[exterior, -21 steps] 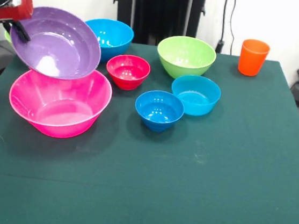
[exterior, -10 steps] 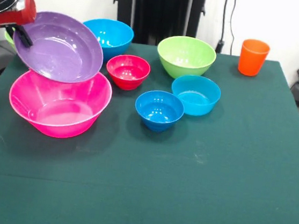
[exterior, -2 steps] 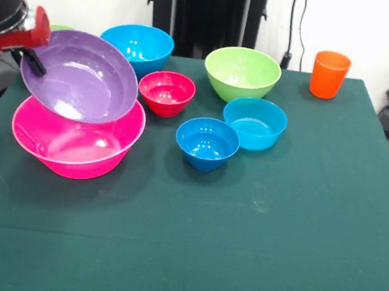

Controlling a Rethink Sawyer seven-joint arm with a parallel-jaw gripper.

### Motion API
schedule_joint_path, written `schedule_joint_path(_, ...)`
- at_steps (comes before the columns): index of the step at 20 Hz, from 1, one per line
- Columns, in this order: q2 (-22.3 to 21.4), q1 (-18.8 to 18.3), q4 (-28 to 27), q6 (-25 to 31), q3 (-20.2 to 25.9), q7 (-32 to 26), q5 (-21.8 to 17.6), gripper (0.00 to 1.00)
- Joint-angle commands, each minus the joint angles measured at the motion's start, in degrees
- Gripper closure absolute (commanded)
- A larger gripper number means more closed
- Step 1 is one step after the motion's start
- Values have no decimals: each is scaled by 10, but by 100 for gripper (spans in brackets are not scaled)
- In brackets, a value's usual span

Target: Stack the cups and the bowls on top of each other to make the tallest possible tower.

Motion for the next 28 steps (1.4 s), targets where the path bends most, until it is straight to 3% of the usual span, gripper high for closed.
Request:
schedule_joint_path(1,48,32,-37,1,-6,-143,-19,100)
schedule_joint_path(16,56,31,-41,-3,-4,-147,-19,100)
schedule_joint_path(28,92,46,-103,16,0,-185,-29,100)
